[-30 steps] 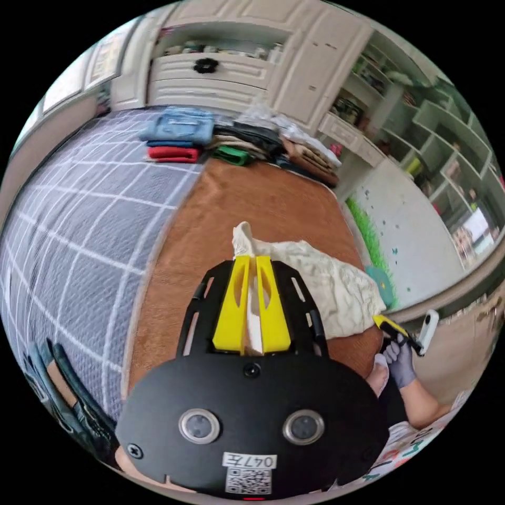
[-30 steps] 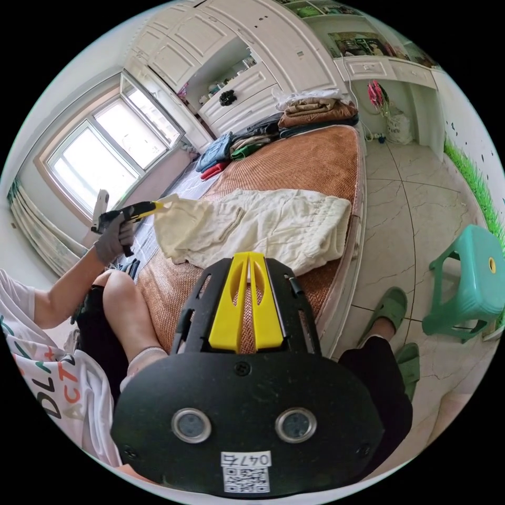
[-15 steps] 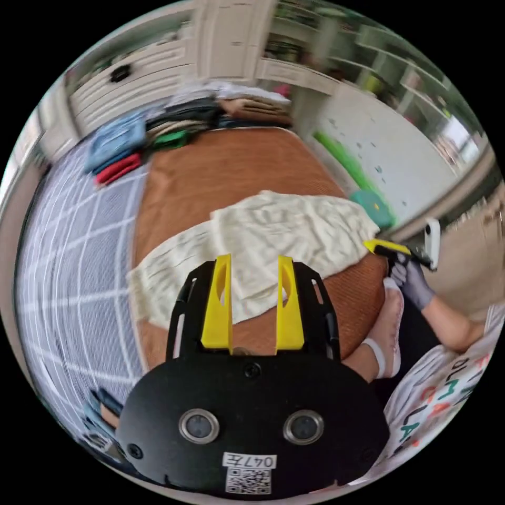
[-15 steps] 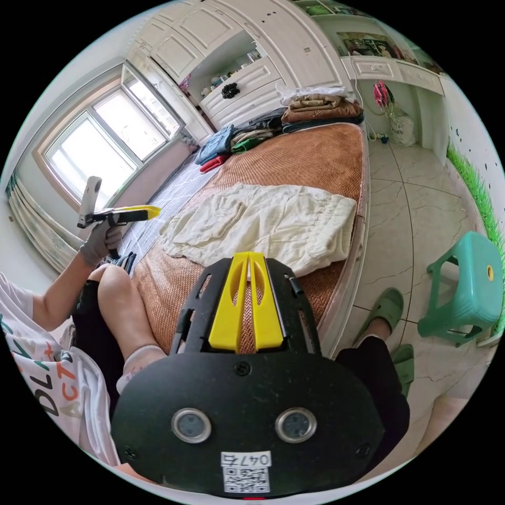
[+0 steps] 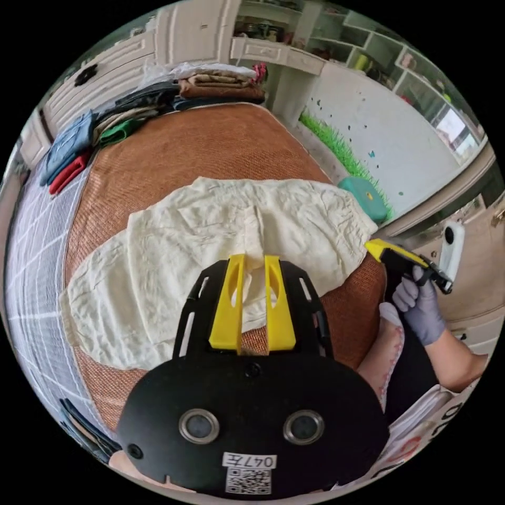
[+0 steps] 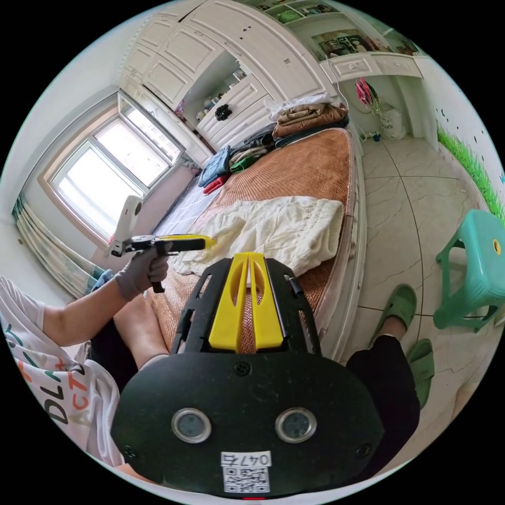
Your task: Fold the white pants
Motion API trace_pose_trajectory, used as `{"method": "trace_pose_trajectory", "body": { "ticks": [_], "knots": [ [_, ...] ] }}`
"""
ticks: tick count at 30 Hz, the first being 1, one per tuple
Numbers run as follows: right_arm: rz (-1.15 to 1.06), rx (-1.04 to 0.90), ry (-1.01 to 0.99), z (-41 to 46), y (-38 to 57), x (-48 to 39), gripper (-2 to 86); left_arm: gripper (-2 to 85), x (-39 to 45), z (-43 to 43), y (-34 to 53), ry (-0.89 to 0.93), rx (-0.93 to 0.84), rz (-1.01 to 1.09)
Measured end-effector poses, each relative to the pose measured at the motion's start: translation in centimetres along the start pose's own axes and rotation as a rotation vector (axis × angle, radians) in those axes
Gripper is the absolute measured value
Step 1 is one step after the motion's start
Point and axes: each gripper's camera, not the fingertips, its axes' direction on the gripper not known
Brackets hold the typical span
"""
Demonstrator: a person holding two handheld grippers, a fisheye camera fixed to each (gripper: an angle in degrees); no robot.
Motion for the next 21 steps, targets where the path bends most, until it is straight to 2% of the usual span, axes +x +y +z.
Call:
{"method": "trace_pose_trajectory", "body": {
  "ticks": [3, 7, 10, 12, 14, 16, 18, 21],
  "knots": [
    [-0.019, -0.013, 0.005, 0.1, 0.0, -0.5, -1.2, 6.2, -5.9, -3.4, 2.9, 0.051, 0.093, -0.089],
    [-0.02, -0.01, 0.004, -0.1, 0.2, -0.8, -1.2, 6.2, -15.0, -8.3, 7.7, -0.013, 0.193, -0.262],
    [-0.014, -0.009, 0.004, -0.2, 0.3, -1.1, -1.2, 6.5, -22.4, -11.0, 13.0, -0.154, 0.213, -0.436],
    [-0.019, -0.017, 0.01, -0.2, 0.4, -1.5, -1.2, 8.3, -27.9, -11.1, 18.1, -0.277, 0.166, -0.586],
    [-0.027, -0.023, 0.018, -0.2, 0.4, -1.9, -1.2, 10.8, -31.3, -10.3, 22.3, -0.325, 0.127, -0.693],
    [-0.033, -0.023, 0.029, -0.3, 0.5, -2.3, -1.2, 12.0, -34.3, -9.7, 27.0, -0.288, 0.136, -0.821],
    [-0.036, -0.009, 0.051, -0.7, 0.6, -2.8, -1.1, 11.7, -37.2, -10.2, 32.5, -0.138, 0.264, -0.983],
    [-0.045, 0.024, 0.095, -1.7, 0.8, -3.6, -1.1, 10.8, -38.9, -10.3, 36.5, -0.046, 0.359, -1.011]
  ]
}}
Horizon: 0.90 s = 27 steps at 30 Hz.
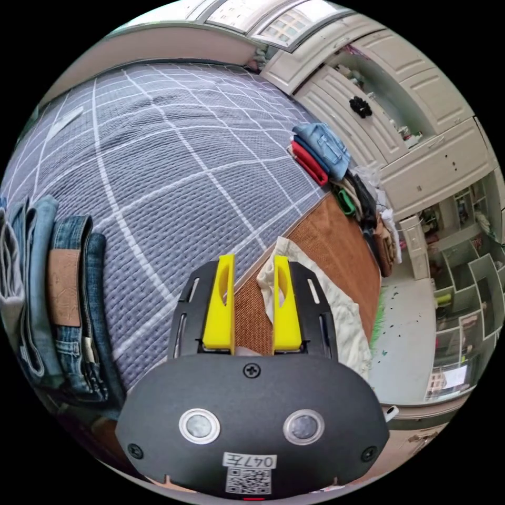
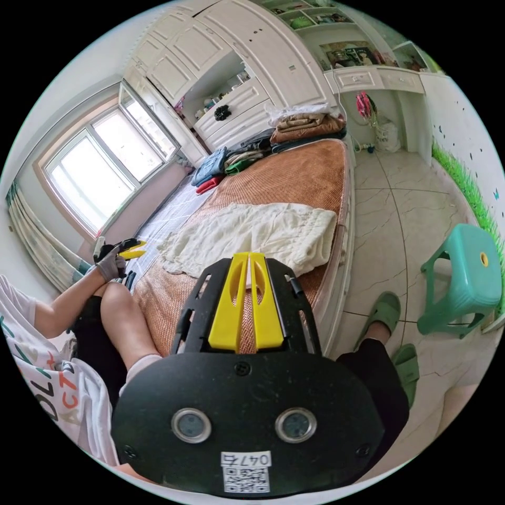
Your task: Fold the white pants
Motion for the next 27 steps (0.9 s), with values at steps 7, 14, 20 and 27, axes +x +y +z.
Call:
{"method": "trace_pose_trajectory", "body": {
  "ticks": [7, 14, 20, 27],
  "knots": [
    [0.002, 0.041, 0.096, -1.8, 0.2, -1.5, -0.6, 10.8, -4.6, 3.3, 0.5, 0.072, -0.064, 0.033],
    [-0.023, 0.016, 0.137, -2.6, -0.2, -3.3, -0.4, 11.9, -5.4, 7.5, 0.6, -0.039, -0.123, 0.184],
    [-0.008, 0.018, 0.171, -3.4, -1.0, -4.2, 0.0, 7.7, -5.9, 11.8, 1.2, -0.157, -0.23, 0.288],
    [0.053, 0.027, 0.263, -5.5, -2.4, -4.3, 1.3, 1.5, -9.4, 11.2, 1.8, 0.006, -0.131, 0.258]
  ]
}}
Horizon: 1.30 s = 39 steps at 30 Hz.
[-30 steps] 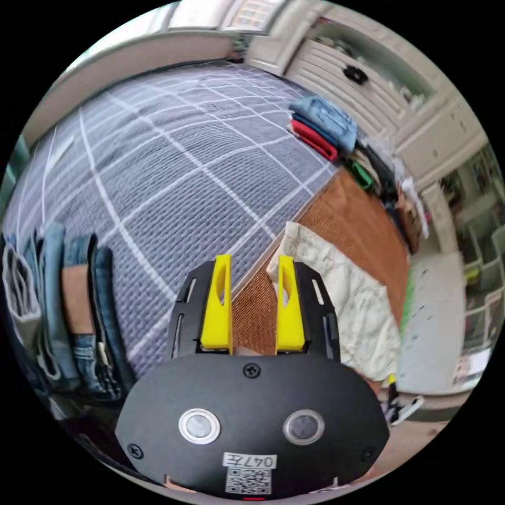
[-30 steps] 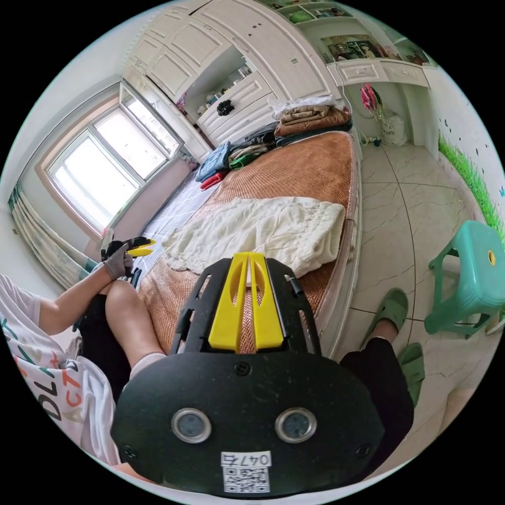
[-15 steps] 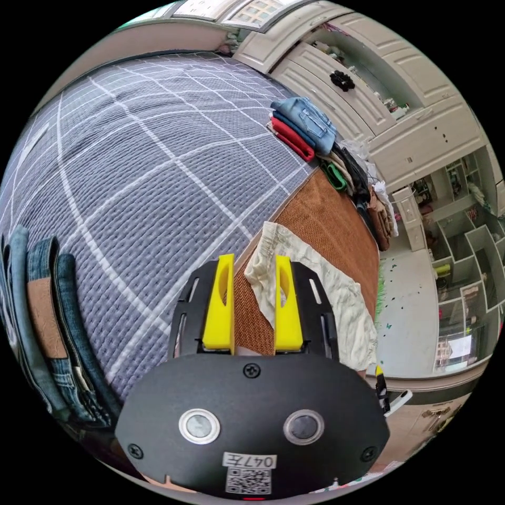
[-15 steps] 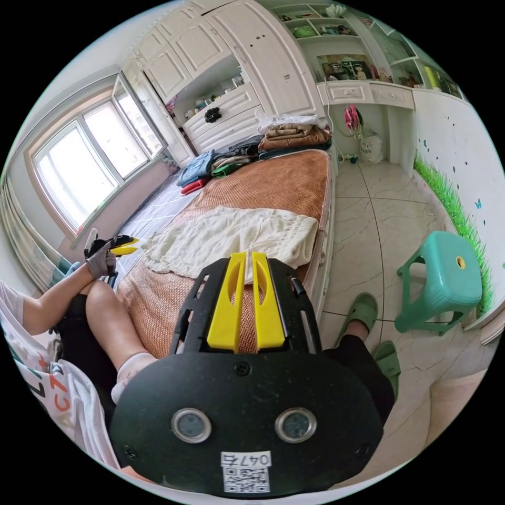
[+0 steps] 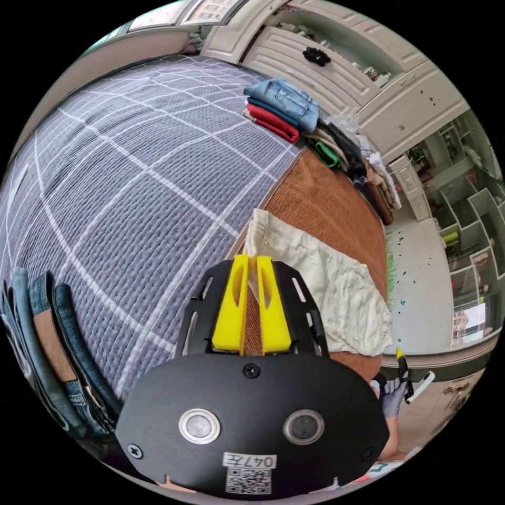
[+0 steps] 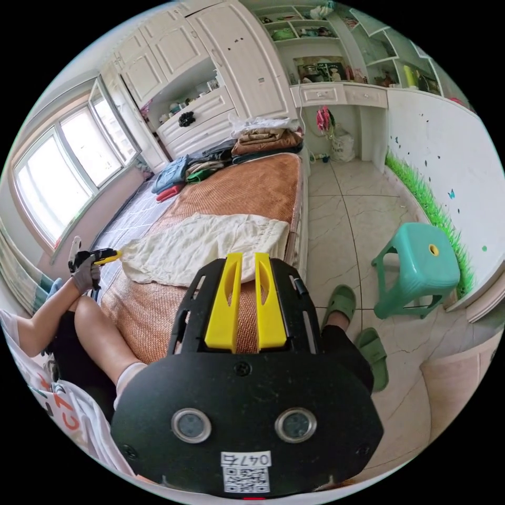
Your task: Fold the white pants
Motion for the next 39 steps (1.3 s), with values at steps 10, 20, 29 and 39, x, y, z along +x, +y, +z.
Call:
{"method": "trace_pose_trajectory", "body": {
  "ticks": [10, 20, 29, 39],
  "knots": [
    [-0.015, -0.2, 0.074, 1.5, -3.8, 0.3, 3.5, 0.1, -3.5, 1.1, 1.1, 0.144, 0.079, -0.024],
    [-0.177, -0.297, -0.064, -0.8, -8.9, 0.9, -0.3, -0.2, -5.7, 2.4, 1.2, 0.275, 0.118, -0.066],
    [0.015, 0.009, -0.36, -4.6, -19.8, 5.8, -0.7, 0.4, -4.3, 3.6, -6.5, 0.439, 0.166, -0.125],
    [0.478, -0.097, 0.007, 7.6, -25.2, 11.6, 5.8, 19.5, 5.5, 14.8, -20.2, 0.281, -0.005, -0.139]
  ]
}}
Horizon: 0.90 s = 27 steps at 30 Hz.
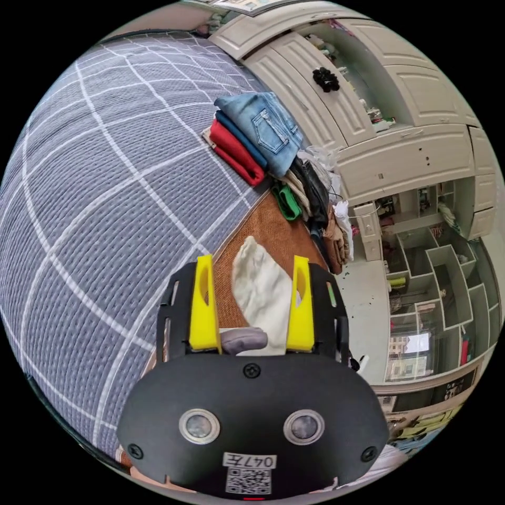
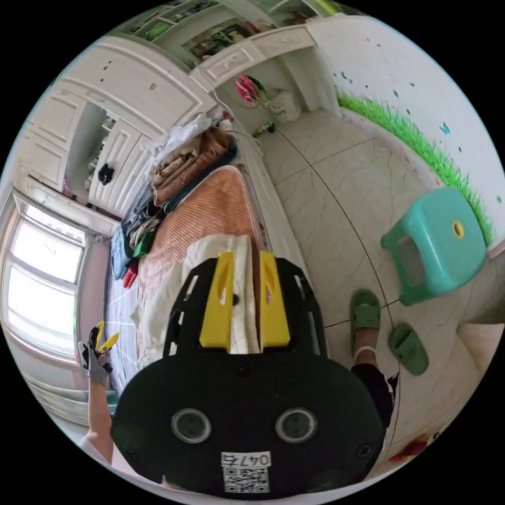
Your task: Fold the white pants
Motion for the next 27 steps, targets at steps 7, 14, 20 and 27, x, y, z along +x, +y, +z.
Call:
{"method": "trace_pose_trajectory", "body": {
  "ticks": [7, 14, 20, 27],
  "knots": [
    [-0.297, -0.029, -0.083, -2.7, 3.6, -0.6, 6.6, 17.0, 2.9, -1.9, 8.1, -0.179, -0.158, 0.106],
    [-0.445, -0.164, 0.039, -2.7, 7.0, -3.4, 6.4, 17.4, 5.4, 3.6, 13.3, -0.418, -0.299, 0.151],
    [-0.504, -0.319, 0.05, -0.2, 6.4, -7.0, -0.8, 8.2, 11.5, 9.3, 12.8, -0.725, -0.361, 0.367],
    [-0.548, -0.576, 0.001, -4.9, 7.2, -5.5, -0.9, 7.8, 14.6, 10.5, 11.8, -0.705, -0.375, 0.394]
  ]
}}
